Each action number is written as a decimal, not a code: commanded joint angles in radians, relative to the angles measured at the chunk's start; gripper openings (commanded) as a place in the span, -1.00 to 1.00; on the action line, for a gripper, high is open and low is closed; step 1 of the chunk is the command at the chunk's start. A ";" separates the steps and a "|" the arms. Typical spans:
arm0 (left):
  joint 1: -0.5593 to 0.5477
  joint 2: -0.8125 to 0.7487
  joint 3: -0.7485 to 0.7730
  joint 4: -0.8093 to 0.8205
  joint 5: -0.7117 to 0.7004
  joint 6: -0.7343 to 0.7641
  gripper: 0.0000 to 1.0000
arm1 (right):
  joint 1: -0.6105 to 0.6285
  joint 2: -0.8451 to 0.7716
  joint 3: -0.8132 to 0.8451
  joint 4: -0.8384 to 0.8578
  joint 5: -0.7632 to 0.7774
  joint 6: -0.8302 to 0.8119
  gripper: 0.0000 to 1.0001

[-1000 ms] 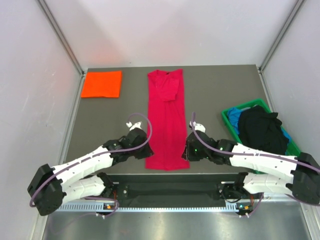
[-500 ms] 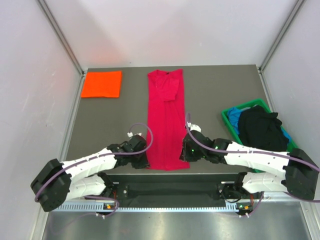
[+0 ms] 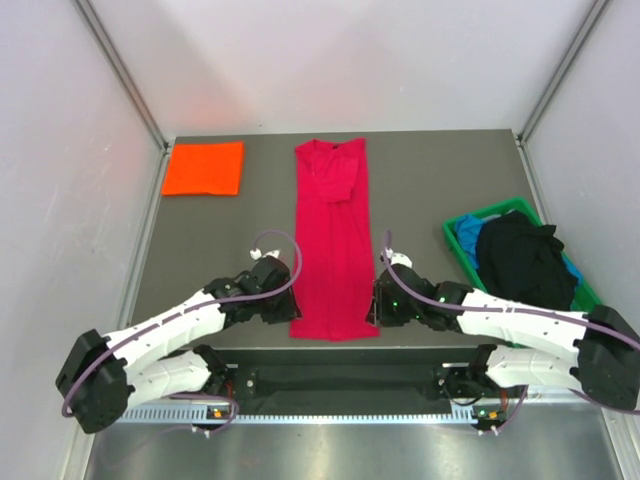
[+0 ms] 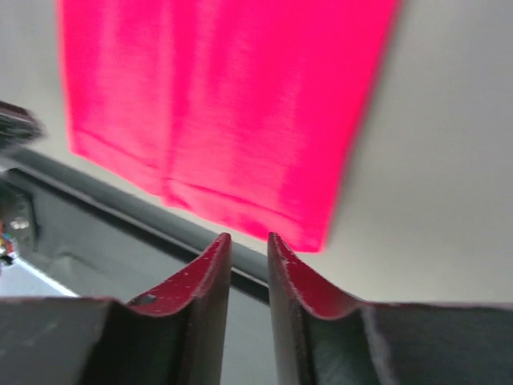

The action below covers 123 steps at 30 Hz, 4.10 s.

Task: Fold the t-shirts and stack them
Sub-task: Fold the tshirt

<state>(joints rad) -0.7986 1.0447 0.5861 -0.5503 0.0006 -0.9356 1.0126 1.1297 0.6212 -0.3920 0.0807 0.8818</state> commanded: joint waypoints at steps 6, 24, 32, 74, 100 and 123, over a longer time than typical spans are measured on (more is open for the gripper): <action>0.050 0.000 -0.074 0.027 0.042 0.029 -0.24 | -0.086 -0.087 -0.113 -0.004 -0.053 -0.014 -0.34; 0.049 0.063 -0.177 0.170 0.130 0.014 -0.40 | -0.085 -0.048 -0.235 0.127 -0.076 0.068 -0.27; 0.049 0.043 -0.169 0.124 0.114 0.015 -0.58 | -0.085 -0.022 -0.225 0.133 -0.076 0.071 -0.38; 0.042 0.012 -0.118 0.070 0.102 0.018 -0.43 | -0.051 -0.058 -0.161 0.110 -0.061 0.115 -0.33; 0.041 0.003 -0.117 0.070 0.118 0.027 -0.46 | -0.022 -0.099 -0.100 0.018 -0.018 0.135 -0.16; 0.042 0.018 -0.132 0.115 0.147 0.018 -0.91 | 0.000 0.016 -0.178 0.127 -0.029 0.152 -0.54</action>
<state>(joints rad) -0.7544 1.0775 0.4580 -0.4831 0.1242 -0.9176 0.9924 1.1442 0.4450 -0.3115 0.0414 1.0248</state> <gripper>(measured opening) 0.071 0.243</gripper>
